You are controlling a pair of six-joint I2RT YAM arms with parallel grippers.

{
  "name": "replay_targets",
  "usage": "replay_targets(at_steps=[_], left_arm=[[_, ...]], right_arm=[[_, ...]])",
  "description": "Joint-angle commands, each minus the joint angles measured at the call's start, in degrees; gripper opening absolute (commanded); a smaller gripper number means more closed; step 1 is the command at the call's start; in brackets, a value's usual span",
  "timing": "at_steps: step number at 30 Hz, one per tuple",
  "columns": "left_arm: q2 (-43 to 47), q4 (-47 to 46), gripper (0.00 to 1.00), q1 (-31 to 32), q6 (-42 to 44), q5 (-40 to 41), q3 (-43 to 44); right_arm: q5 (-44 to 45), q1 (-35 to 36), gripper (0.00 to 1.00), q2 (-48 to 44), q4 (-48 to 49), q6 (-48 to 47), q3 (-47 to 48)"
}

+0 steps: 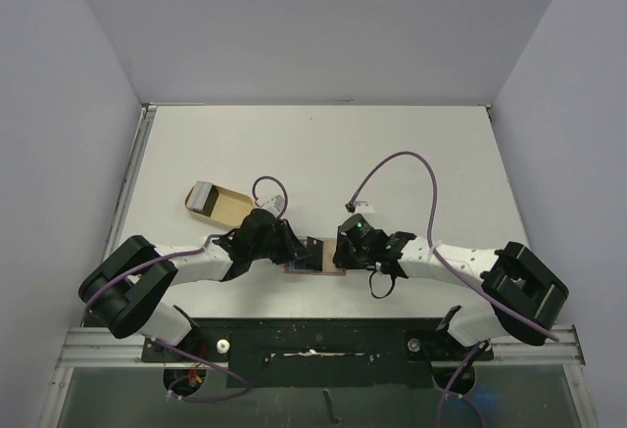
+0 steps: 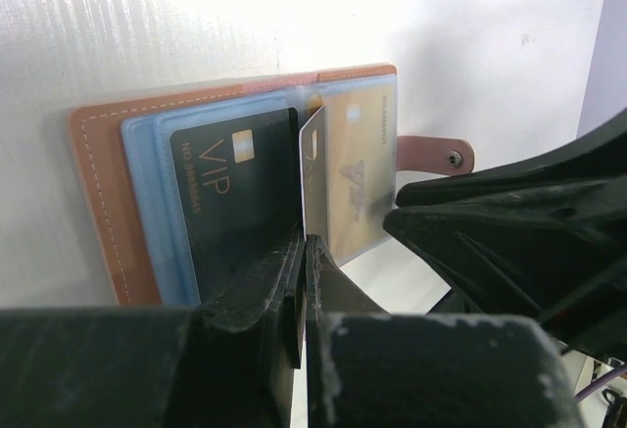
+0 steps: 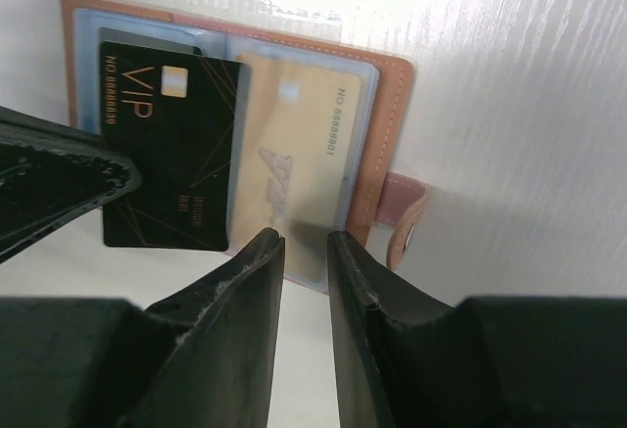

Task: Put the credit cards into the card holder
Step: Insert the credit card into the card holder.

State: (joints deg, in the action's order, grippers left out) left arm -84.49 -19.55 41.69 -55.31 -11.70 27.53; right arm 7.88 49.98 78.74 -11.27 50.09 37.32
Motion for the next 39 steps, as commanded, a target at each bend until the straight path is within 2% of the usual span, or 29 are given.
replay_targets(at_steps=[1, 12, 17, 23, 28, 39], left_arm=[[0.39, 0.31, 0.00, 0.52, 0.28, -1.22, 0.30], [1.23, -4.08, 0.00, 0.24, -0.49, -0.06, -2.81], [0.41, -3.68, 0.00, 0.14, 1.90, 0.52, -2.91], [1.92, 1.04, 0.00, -0.06, 5.23, 2.50, -1.70], [2.39, -5.40, 0.00, -0.47, 3.19, 0.69, -4.02], [-2.37, -23.82, 0.00, -2.37, -4.69, -5.46, -10.36]], right_arm=[[0.45, 0.39, 0.25, 2.66, 1.30, 1.04, 1.54], [0.55, 0.56, 0.16, 4.95, 1.16, 1.54, 0.15], [0.71, 0.52, 0.13, 5.42, 1.08, 1.33, 0.09], [0.44, 0.56, 0.13, 5.56, 1.48, 1.53, -0.49], [0.48, 0.56, 0.13, 6.03, 1.95, 1.33, -0.52], [0.73, 0.62, 0.12, 5.99, 1.85, 1.67, -1.25]])
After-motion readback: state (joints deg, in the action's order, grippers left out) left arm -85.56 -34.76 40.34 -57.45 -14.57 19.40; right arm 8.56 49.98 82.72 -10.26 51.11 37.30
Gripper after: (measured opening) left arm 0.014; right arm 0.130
